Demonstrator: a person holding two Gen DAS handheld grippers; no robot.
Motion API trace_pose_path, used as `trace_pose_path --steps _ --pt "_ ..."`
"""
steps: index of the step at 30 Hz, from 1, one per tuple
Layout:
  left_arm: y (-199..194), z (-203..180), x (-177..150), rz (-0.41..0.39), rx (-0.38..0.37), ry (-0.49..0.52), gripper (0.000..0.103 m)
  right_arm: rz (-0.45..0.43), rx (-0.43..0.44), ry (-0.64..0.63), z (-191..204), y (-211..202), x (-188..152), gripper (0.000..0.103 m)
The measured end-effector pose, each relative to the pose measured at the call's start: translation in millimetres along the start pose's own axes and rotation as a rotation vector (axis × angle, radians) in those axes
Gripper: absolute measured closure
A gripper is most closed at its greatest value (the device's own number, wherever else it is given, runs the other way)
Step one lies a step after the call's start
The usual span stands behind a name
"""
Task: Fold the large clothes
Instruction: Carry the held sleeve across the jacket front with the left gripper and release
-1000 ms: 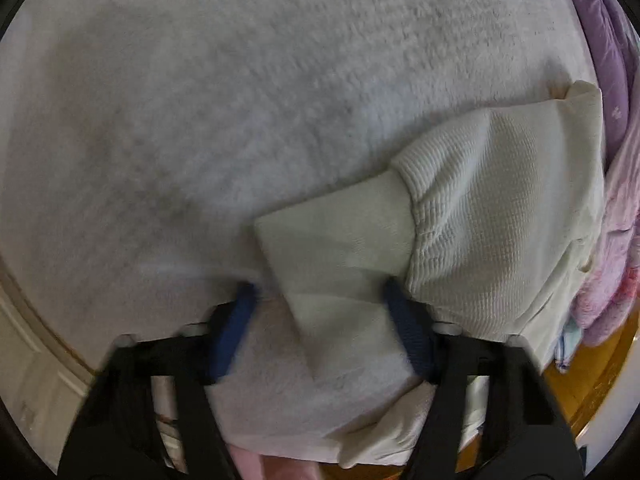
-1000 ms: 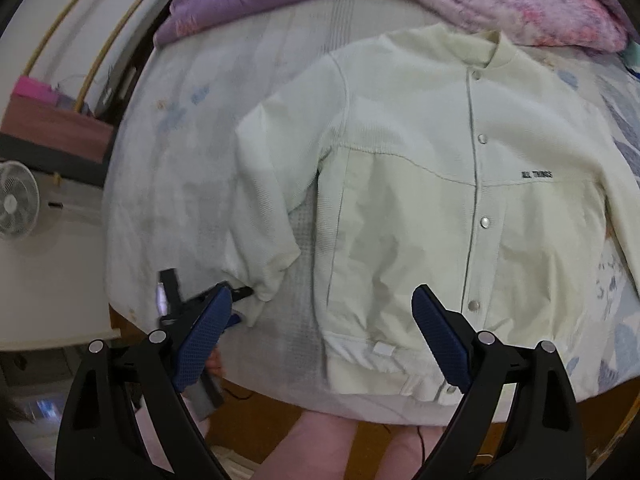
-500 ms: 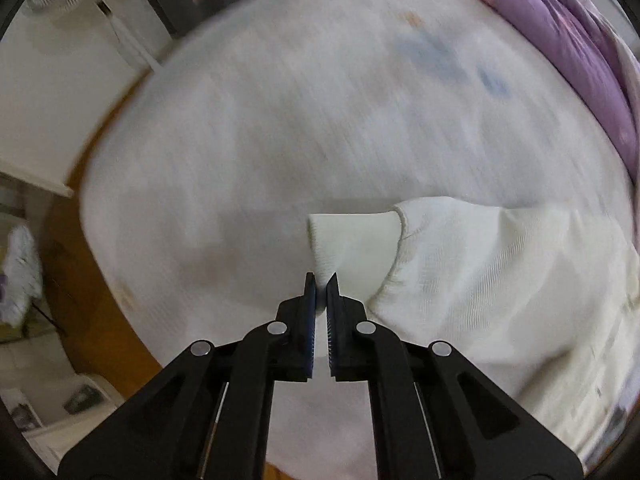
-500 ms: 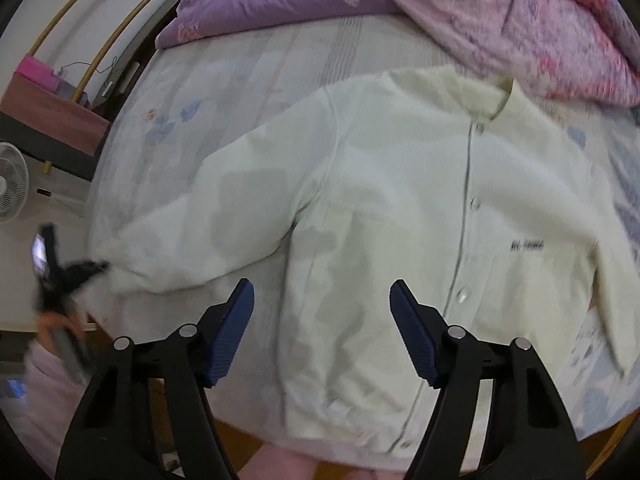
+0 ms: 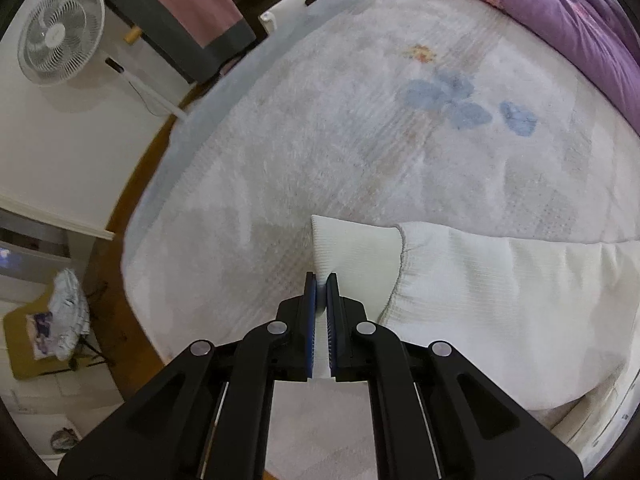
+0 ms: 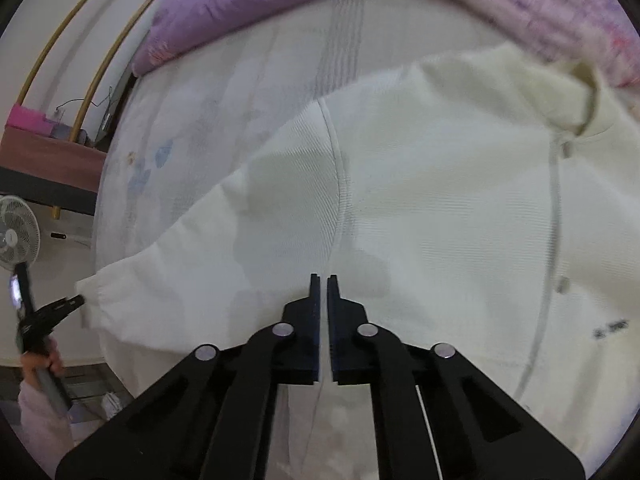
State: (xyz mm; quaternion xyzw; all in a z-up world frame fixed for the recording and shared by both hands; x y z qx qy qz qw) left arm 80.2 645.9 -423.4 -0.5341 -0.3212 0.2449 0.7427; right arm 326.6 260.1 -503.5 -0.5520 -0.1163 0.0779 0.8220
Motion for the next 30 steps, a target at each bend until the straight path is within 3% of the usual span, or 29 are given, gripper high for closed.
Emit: trace_pose_path --steps 2,8,14,19,22,26,28,30 --pt "-14.6 -9.6 3.8 -0.007 -0.008 0.001 0.098 0.014 0.025 0.023 0.1 19.9 6.2 0.102" --pt "-84.4 -58.4 15.2 -0.086 -0.031 0.051 0.098 0.093 -0.007 0.065 -8.7 66.4 -1.0 0.102" --pt "-173.2 -153.4 20.0 -0.203 -0.153 0.164 0.098 0.097 0.031 0.145 -17.2 81.5 0.7 0.103" --pt "-231.0 -258.4 6.4 -0.280 -0.258 0.292 0.099 0.088 0.061 0.188 -19.9 76.6 0.4 0.103" --pt "-252.7 -325.6 -16.4 -0.289 -0.322 0.390 0.100 0.084 0.109 0.240 -25.1 62.7 -2.1 0.102" --pt "-276.4 -406.0 -51.7 -0.303 -0.360 0.507 0.100 -0.010 0.232 0.315 -42.6 15.2 5.9 0.102" --pt "-281.9 -446.1 -72.4 -0.295 -0.383 0.567 0.100 -0.078 0.296 0.399 -69.6 -20.1 5.3 0.102" --pt "-283.7 -487.0 -97.6 -0.280 -0.401 0.633 0.100 -0.149 0.285 0.450 -107.7 -56.6 -2.6 0.102"
Point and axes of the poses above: each gripper's, at about its wrist camera, not at the fingertips, and y roughly the way its jaws point, z to its left, x to its top, the point moved 10 cm from there along y, roughly the way its jaws point, and after that the axes turned 4 degrees about -x, right-handed, at the moved point
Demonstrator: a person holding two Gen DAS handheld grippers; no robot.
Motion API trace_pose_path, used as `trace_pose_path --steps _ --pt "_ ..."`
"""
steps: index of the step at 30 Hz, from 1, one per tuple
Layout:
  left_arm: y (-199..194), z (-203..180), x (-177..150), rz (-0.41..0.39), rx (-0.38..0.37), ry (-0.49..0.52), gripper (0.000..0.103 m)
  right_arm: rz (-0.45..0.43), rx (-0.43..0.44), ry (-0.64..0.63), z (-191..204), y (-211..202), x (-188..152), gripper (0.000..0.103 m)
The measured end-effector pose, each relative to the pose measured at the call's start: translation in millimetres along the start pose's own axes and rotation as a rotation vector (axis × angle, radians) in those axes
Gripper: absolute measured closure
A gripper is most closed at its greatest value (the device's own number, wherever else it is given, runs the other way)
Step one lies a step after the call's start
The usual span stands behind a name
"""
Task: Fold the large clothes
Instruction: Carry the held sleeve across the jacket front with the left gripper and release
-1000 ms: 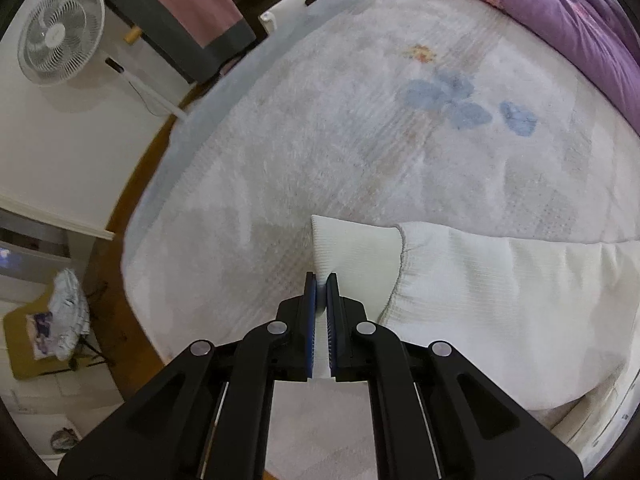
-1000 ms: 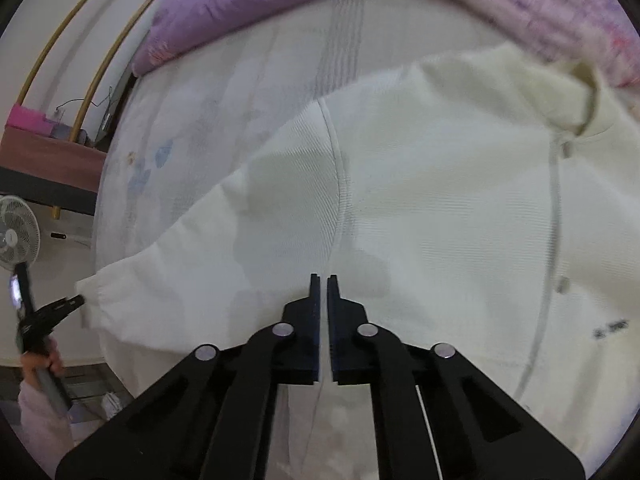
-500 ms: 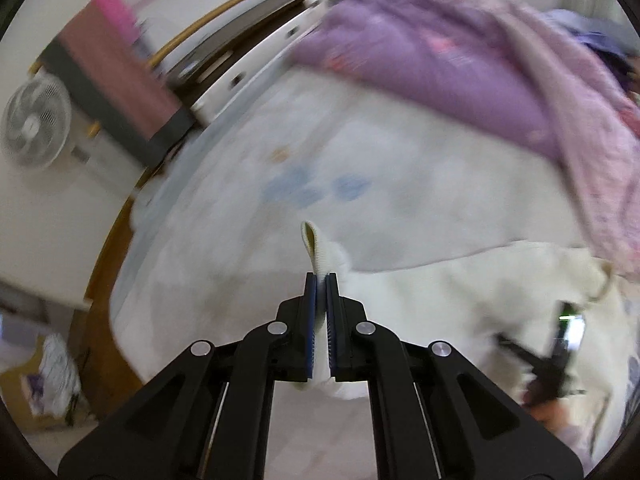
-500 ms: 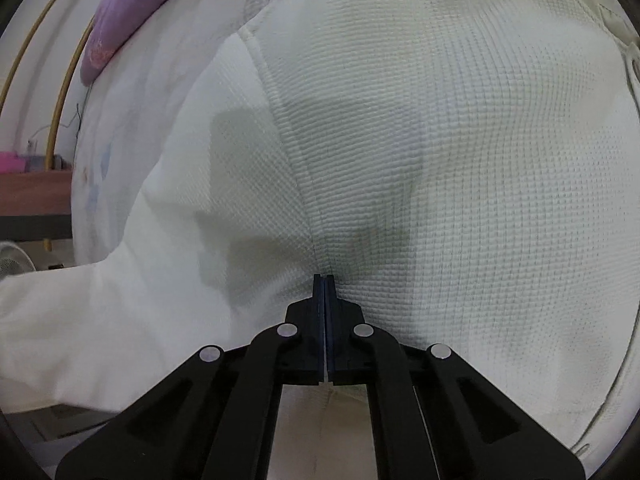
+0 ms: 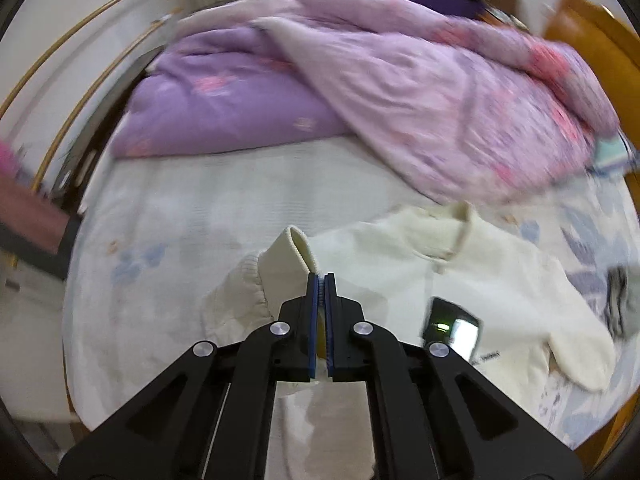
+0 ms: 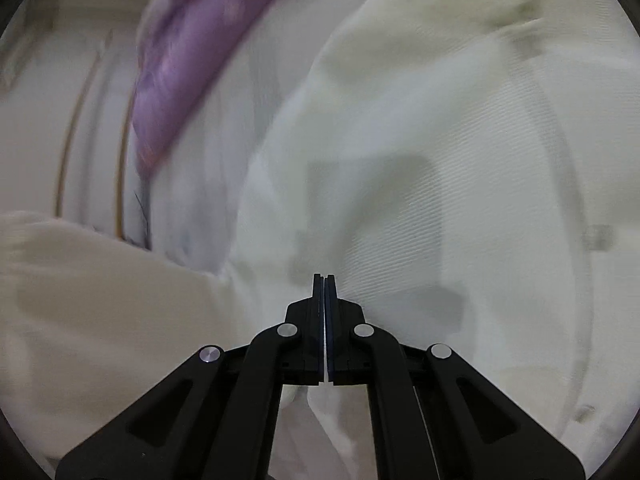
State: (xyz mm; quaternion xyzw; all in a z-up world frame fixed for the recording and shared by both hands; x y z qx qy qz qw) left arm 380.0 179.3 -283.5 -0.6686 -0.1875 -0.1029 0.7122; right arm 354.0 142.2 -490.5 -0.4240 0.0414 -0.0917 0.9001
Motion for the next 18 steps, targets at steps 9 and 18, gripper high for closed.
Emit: trace_pose_path --steps 9,18 --pt "106.9 -179.0 -39.2 0.136 -0.105 0.196 0.103 -0.282 -0.191 0.182 -167.3 -189.2 -4.7 0.102" --pt "162.8 -295.3 -81.2 0.235 -0.237 0.267 0.102 -0.317 -0.371 0.308 -273.1 -267.4 -61.3 0.097"
Point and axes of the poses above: each gripper's, at about its wrist camera, not at the fingertips, and y roughly the way its jaws point, z to its left, x to its top, the point moved 10 cm from there along y, roughly the way its jaws point, and after that the axes turned 4 degrees about -x, right-handed, at the moved point
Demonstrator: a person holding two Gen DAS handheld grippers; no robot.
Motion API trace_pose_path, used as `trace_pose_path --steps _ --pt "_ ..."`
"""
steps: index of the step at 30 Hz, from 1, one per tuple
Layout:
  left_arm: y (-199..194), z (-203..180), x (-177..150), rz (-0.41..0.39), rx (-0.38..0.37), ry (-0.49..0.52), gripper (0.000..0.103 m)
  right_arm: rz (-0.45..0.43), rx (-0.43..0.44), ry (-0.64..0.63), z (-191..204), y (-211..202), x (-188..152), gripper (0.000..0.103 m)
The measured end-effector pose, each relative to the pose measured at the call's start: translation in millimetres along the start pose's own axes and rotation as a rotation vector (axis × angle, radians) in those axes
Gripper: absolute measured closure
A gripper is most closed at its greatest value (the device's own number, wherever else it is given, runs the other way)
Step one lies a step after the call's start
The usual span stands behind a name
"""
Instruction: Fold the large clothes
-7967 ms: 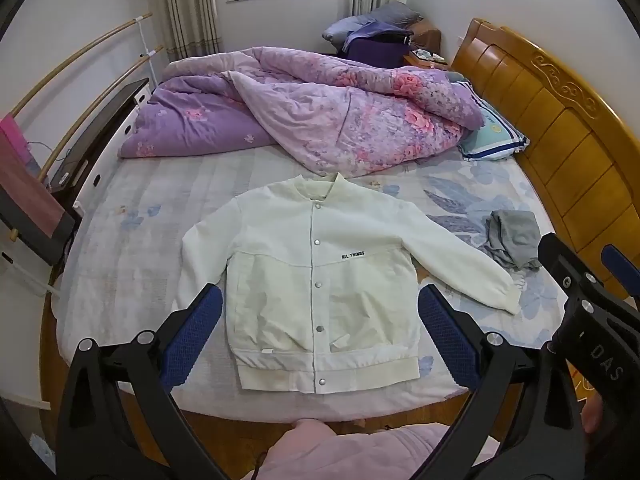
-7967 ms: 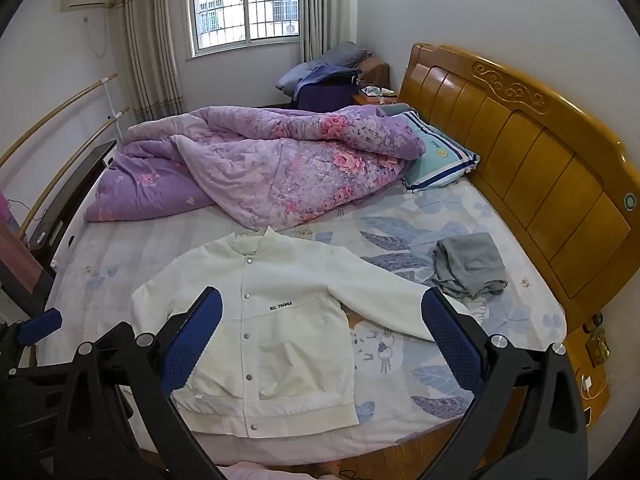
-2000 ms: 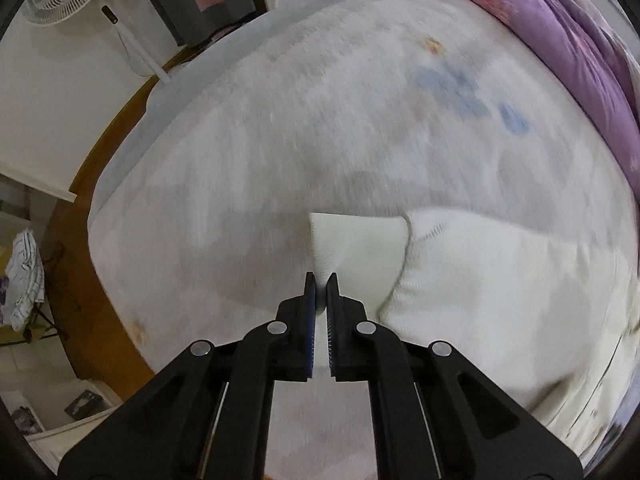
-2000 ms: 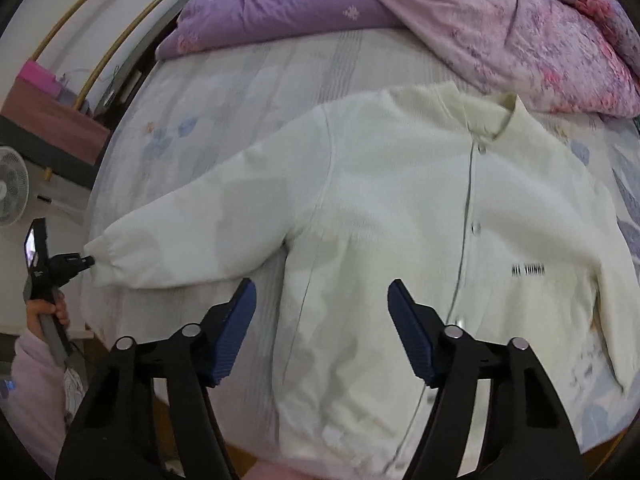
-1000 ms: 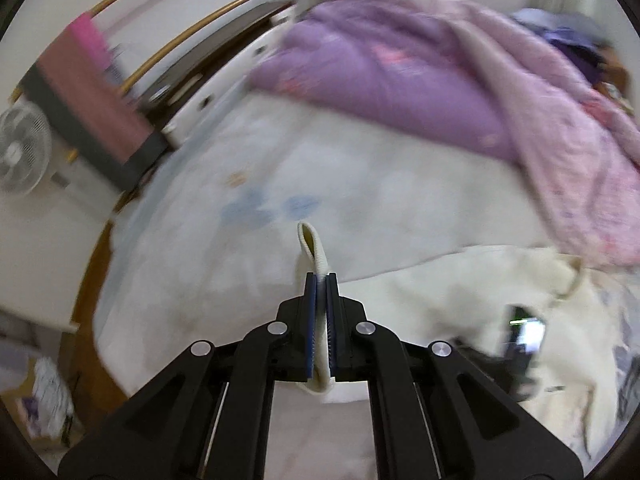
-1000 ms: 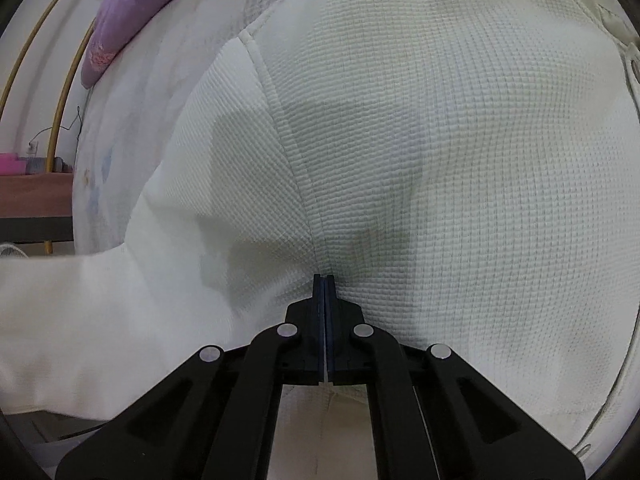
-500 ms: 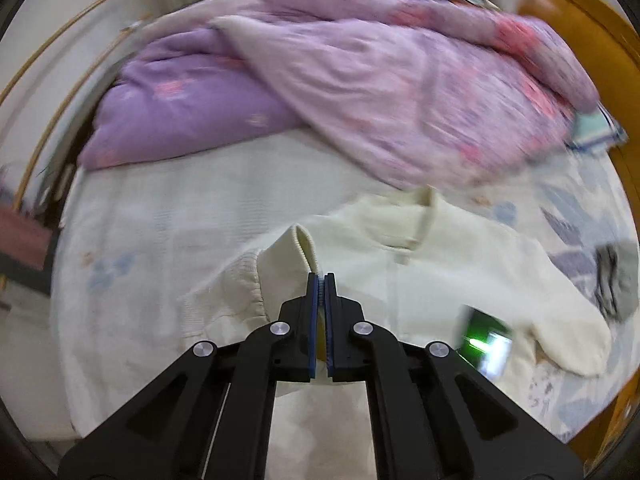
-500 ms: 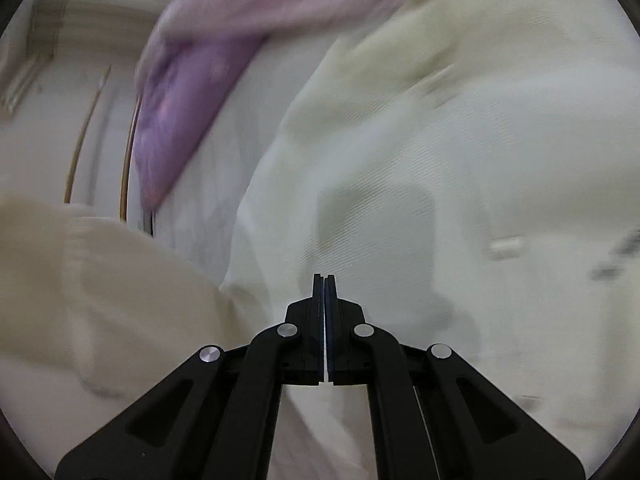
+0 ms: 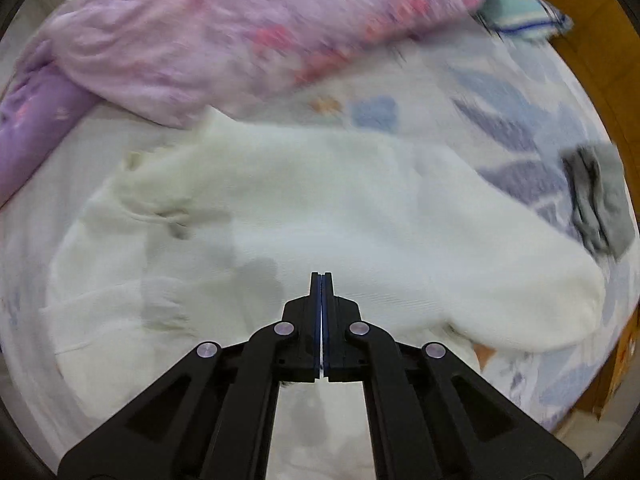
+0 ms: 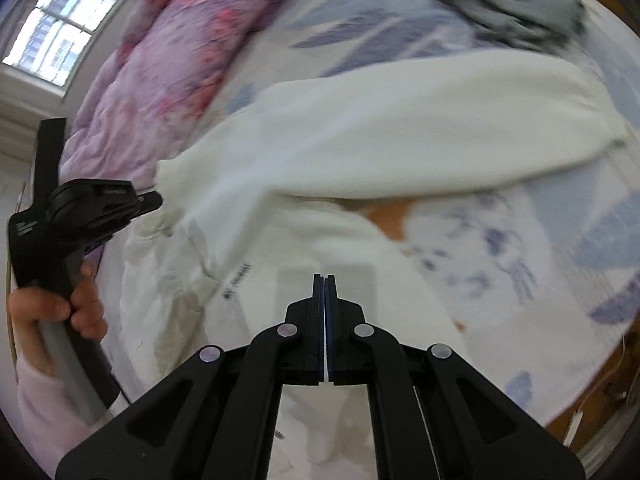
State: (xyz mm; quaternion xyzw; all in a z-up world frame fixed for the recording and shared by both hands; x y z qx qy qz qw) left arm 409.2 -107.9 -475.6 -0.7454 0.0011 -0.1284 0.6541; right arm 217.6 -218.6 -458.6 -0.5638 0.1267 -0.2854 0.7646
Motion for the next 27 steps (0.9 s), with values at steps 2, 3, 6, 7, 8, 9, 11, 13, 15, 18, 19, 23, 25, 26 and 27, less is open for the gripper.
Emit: trace_pose_path --steps 2,3,6,7,8,9,11,13,15,18,19,23,25,26,27 --pt "1.3 4.0 -10.3 0.029 -0.045 -0.031 0.078 0.042 -0.036 -0.022 0.1 10.1 -5.9 0.093" --pt "-0.9 11.2 -16.2 0.033 -0.065 -0.042 0.052 0.061 -0.028 -0.030 6.7 20.3 -6.1 0.092" --pt "-16.1 51.7 -32.0 0.014 -0.033 -0.060 0.047 0.106 0.061 -0.068 50.5 46.4 1.9 0.088" --pt "-19.5 69.2 -39.8 0.022 -0.010 -0.072 0.047 0.111 0.086 -0.101 71.1 54.4 3.6 0.079" --pt "-23.2 88.1 -47.8 0.028 0.008 -0.091 0.047 0.123 0.106 -0.146 94.0 63.6 4.2 0.065" --pt "-27.9 112.7 -57.7 0.029 0.017 -0.125 0.047 0.140 0.122 -0.186 112.5 71.6 5.2 0.056" --pt "-35.8 152.5 -74.8 0.029 0.037 -0.180 0.046 0.150 0.164 -0.269 156.4 90.0 -0.2 0.048" --pt "-44.0 196.9 -96.0 0.035 0.080 -0.236 0.046 0.185 0.200 -0.315 184.3 107.4 -9.5 0.048" --pt "-50.7 237.7 -118.9 0.040 0.105 -0.315 0.045 0.239 0.184 -0.364 212.1 139.4 -24.7 0.048" --pt "-57.6 289.5 -157.8 0.060 0.118 -0.444 0.044 0.288 0.106 -0.403 228.3 180.3 -42.7 0.048" --pt "-58.8 301.7 -169.1 0.068 0.130 -0.469 0.044 0.286 0.071 -0.417 230.3 192.9 -47.1 0.048" --pt "-60.5 343.9 -219.6 0.126 0.186 -0.542 0.044 0.215 -0.004 -0.448 238.7 200.2 -42.5 0.096" --pt "-64.1 355.4 -237.9 0.136 0.193 -0.559 0.044 0.204 0.017 -0.425 239.9 194.5 -39.7 0.098" --pt "-65.9 358.8 -243.0 0.137 0.200 -0.560 0.044 0.184 0.016 -0.443 239.9 187.3 -37.8 0.098" --pt "-67.1 361.1 -245.9 0.139 0.204 -0.558 0.044 0.167 0.022 -0.447 238.7 178.6 -35.9 0.098"
Point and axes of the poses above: each gripper's, at about its wrist camera, not at the fingertips, and y roughly the way its jaws point, z to its left, x to its top, the point moved 10 cm from there along y, roughly the way its jaws point, and after that the axes turned 4 degrees about -x, right-handed, at the moved point
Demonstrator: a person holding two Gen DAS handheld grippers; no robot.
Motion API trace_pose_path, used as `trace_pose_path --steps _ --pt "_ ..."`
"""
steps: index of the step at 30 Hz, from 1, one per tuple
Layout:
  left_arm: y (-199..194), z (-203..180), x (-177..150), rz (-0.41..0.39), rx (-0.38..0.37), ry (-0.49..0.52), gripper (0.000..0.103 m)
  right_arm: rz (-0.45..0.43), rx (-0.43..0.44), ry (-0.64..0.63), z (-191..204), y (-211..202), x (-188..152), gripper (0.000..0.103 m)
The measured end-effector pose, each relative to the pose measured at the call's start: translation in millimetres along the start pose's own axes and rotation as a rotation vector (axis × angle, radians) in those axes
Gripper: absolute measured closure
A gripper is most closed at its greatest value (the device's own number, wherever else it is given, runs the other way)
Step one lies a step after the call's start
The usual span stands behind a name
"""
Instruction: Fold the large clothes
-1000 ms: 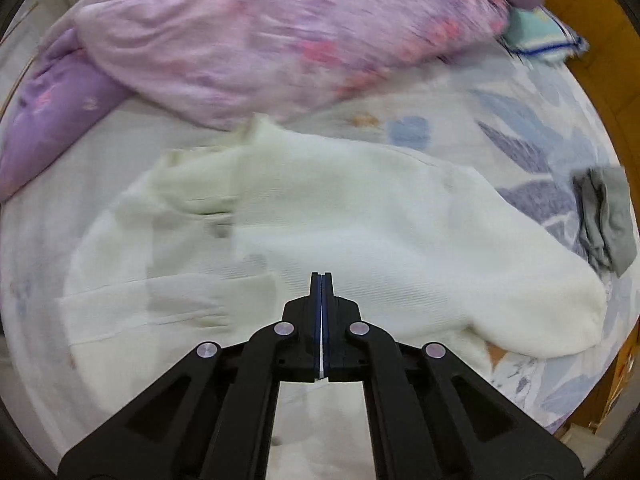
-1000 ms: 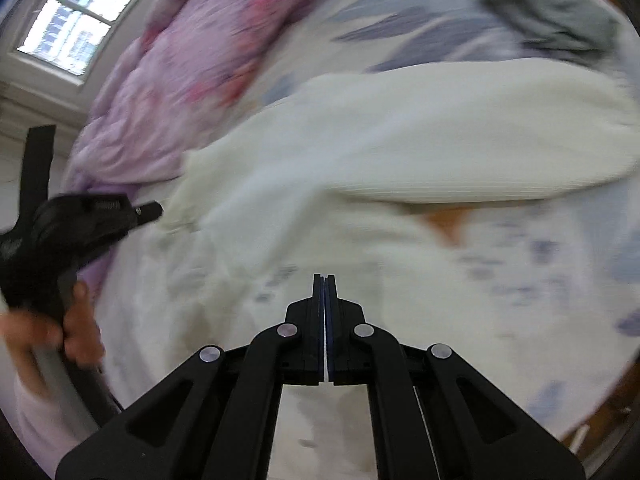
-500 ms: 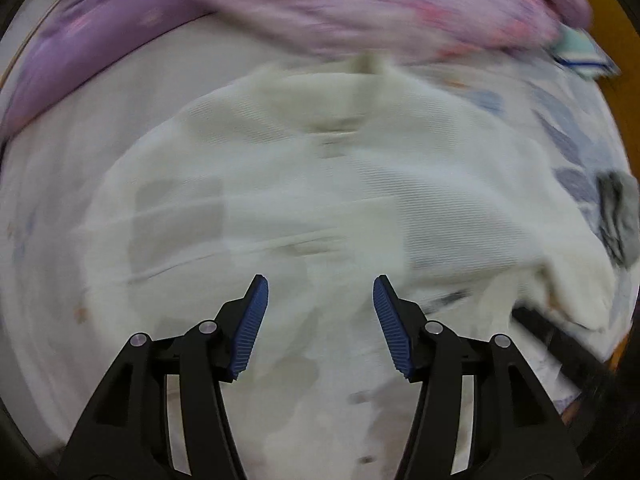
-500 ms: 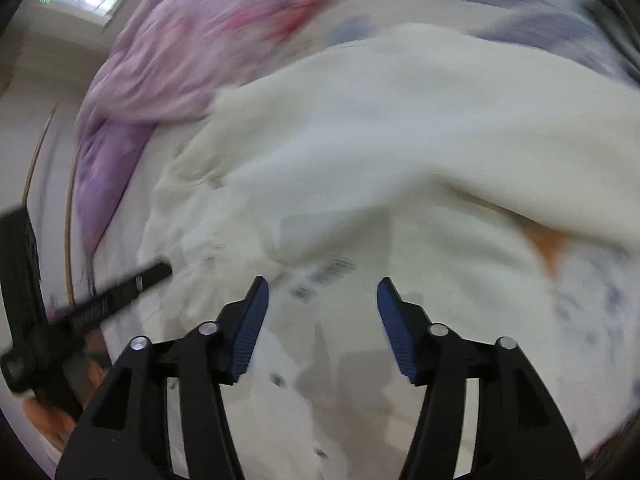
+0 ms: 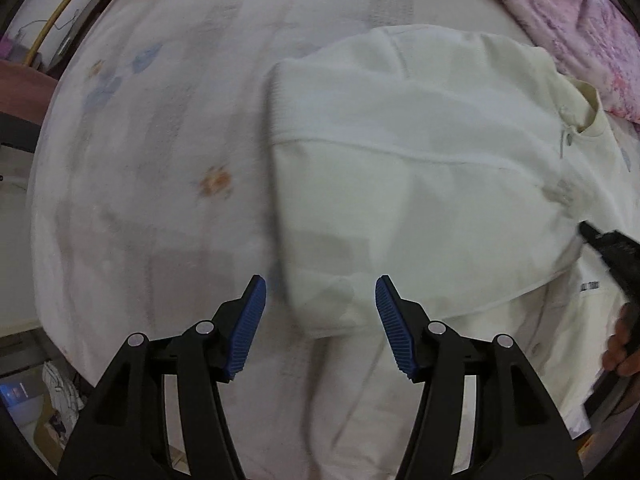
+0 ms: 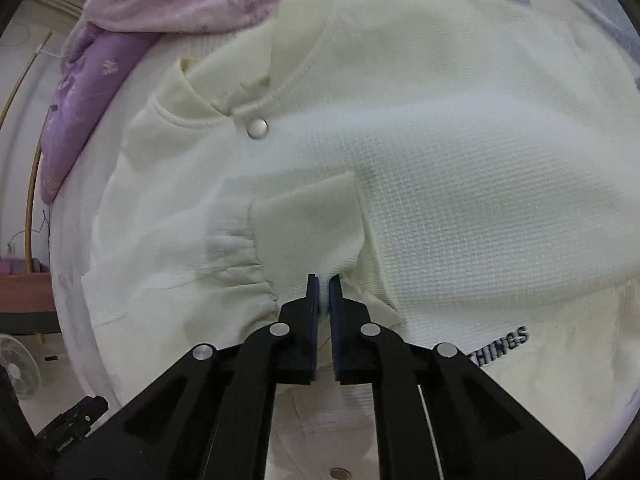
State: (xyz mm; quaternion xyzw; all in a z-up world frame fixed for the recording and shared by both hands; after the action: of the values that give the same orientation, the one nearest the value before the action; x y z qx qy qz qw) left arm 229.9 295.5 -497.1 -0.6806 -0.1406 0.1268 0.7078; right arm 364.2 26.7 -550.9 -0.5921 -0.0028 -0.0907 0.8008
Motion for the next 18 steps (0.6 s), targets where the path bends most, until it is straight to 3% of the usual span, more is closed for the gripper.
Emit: trace_pose_path --steps 2,7,11,13,16,17,18 --pt "-3.7 2.7 -2.1 -0.005 -0.005 0.004 0.044 -0.047 0.010 0.009 -6.7 -23.9 2.5 0.099" --pt "-15.0 -10.2 0.4 -0.041 -0.046 0.028 0.044 -0.183 -0.087 0.065 -61.9 -86.9 12.9 0.099" --pt "-9.8 -31.1 15.2 -0.066 -0.087 0.036 0.044 -0.259 -0.263 0.128 -134.4 -114.9 17.5 0.098" --pt "3.0 -38.7 21.9 -0.060 -0.106 0.028 0.044 -0.251 -0.271 0.188 -159.1 -105.8 20.7 0.098" --pt "37.9 -63.5 26.0 0.008 -0.217 0.015 0.045 -0.105 -0.281 0.227 -180.5 -64.7 12.6 0.089" --pt "48.5 -69.8 22.9 0.041 -0.233 0.019 0.058 -0.109 -0.273 0.236 -180.9 -61.9 13.2 0.089" --pt "62.8 -74.1 16.7 0.086 -0.207 0.029 0.077 -0.116 -0.271 0.235 -181.8 -64.6 11.7 0.086"
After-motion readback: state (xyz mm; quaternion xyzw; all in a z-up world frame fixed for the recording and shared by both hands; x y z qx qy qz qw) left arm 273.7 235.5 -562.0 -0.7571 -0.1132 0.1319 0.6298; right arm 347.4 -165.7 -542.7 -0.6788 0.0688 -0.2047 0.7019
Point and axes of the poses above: each gripper's, at about its wrist camera, not at the fingertips, and y roughly the way its jaws point, z to its left, x to its top, the point moved 10 cm from there along y, roughly the way its jaws point, and after that the axes turned 4 degrees about -x, right-handed, at the moved point
